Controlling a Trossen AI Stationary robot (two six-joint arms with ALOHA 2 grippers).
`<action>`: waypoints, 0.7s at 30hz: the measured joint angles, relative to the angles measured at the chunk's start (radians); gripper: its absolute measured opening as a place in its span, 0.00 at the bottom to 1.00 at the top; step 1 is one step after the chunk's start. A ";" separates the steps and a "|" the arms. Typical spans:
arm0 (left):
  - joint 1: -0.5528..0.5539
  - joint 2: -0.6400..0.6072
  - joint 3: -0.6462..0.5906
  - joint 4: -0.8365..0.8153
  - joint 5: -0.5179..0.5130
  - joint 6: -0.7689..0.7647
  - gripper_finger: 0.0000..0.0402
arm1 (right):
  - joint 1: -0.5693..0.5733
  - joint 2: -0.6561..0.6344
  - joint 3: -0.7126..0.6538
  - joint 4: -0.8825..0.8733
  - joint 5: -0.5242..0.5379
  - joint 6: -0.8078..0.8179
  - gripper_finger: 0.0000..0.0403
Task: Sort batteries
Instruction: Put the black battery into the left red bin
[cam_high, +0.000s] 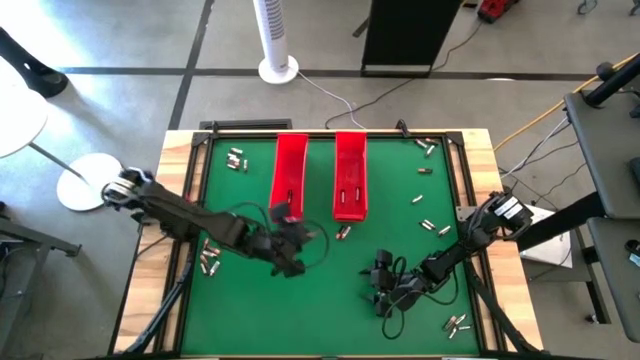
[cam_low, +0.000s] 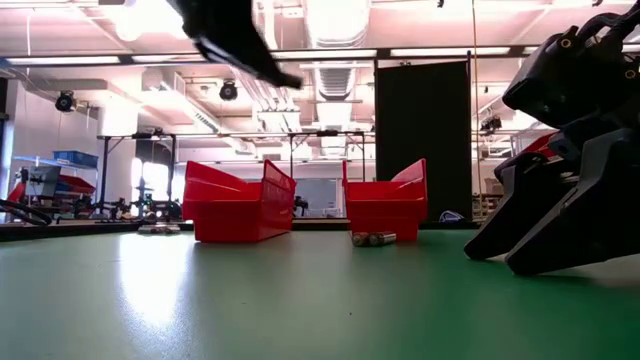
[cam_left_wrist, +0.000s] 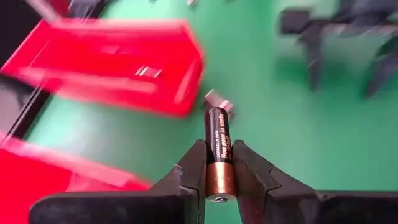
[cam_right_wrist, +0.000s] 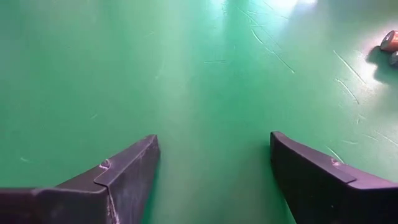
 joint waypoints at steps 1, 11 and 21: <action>0.016 -0.026 0.000 -0.053 0.006 -0.006 0.09 | 0.001 0.000 0.000 0.000 0.000 0.000 0.75; 0.288 -0.119 0.000 -0.270 0.215 0.192 0.09 | -0.044 -0.068 -0.003 -0.066 -0.012 -0.070 0.75; 0.671 -0.066 0.003 -0.288 0.387 0.532 0.09 | -0.195 -0.172 -0.002 -0.162 -0.057 -0.116 0.77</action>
